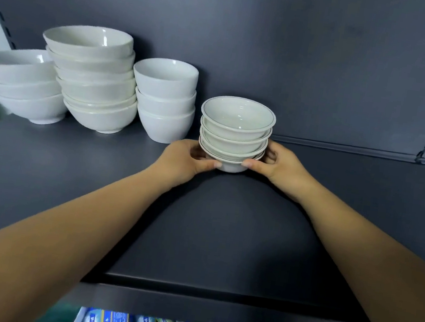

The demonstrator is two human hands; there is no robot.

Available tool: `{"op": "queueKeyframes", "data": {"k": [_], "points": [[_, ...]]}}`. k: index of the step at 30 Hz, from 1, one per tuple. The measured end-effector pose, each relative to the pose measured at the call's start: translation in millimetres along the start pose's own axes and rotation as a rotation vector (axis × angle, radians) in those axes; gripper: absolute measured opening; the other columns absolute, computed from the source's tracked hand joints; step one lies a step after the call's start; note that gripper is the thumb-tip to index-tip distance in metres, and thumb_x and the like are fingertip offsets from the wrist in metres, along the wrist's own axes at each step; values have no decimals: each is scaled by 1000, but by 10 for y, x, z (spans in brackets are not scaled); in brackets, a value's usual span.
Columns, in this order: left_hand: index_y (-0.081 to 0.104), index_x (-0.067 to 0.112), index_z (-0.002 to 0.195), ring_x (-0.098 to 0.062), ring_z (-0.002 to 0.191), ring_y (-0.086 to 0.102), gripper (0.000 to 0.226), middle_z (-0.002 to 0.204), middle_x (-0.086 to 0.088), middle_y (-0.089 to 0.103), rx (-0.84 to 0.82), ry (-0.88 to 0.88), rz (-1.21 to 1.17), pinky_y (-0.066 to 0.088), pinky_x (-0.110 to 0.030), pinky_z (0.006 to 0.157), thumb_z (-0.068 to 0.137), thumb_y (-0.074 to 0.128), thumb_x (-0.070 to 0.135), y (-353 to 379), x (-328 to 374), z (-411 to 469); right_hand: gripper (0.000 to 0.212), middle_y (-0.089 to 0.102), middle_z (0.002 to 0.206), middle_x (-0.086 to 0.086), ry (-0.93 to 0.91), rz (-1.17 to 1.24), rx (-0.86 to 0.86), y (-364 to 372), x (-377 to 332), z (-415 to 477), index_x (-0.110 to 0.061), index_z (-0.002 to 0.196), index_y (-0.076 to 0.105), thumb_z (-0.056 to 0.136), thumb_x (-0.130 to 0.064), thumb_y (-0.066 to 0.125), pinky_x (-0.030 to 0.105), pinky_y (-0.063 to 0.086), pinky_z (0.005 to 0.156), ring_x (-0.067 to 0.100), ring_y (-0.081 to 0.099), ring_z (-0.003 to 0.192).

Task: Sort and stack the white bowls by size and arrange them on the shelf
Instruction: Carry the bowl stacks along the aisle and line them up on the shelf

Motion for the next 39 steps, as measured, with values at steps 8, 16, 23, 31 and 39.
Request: {"op": "queueKeyframes", "data": {"k": [8,16,23,31,39], "points": [[65,5,104,-21,92,65,28,100,-8,70,156,-48,149,49,-35,89,84,67,23,-3,-104,262,55,53,122,-7,9,8,-26,7,42,369,-7,130,46,79,-2,67,0,40,84,2,49,112],[61,0,107,-6,51,59,26,87,-5,64,165,-85,86,56,-37,77,87,63,17,-16,-140,406,57,52,122,-9,-7,17,1,32,117,569,-8,130,47,78,-4,69,-2,39,81,1,49,111],[61,1,103,2,35,53,23,70,2,57,156,-113,75,48,-15,51,87,63,18,-24,-169,432,60,53,121,-12,-22,27,-23,30,200,657,-13,131,46,76,-6,71,5,37,94,1,49,115],[64,10,106,-1,53,60,23,73,2,60,169,-80,88,53,-16,70,91,57,26,-61,-112,299,65,52,131,-6,-37,-11,8,25,254,644,-16,133,43,76,-15,73,21,36,104,7,48,122],[70,4,93,-25,86,61,33,92,-7,69,236,362,546,30,-12,71,92,47,27,-80,290,-619,64,42,144,1,-4,-433,166,43,-81,-271,-17,141,35,86,-36,61,15,24,102,16,41,130]]}}
Point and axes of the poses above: each hand's wrist, its own z-axis towards the middle knuckle, its own y-axis out of the palm, x = y × z, the point moved 4 cm from there along z, towards the middle knuckle
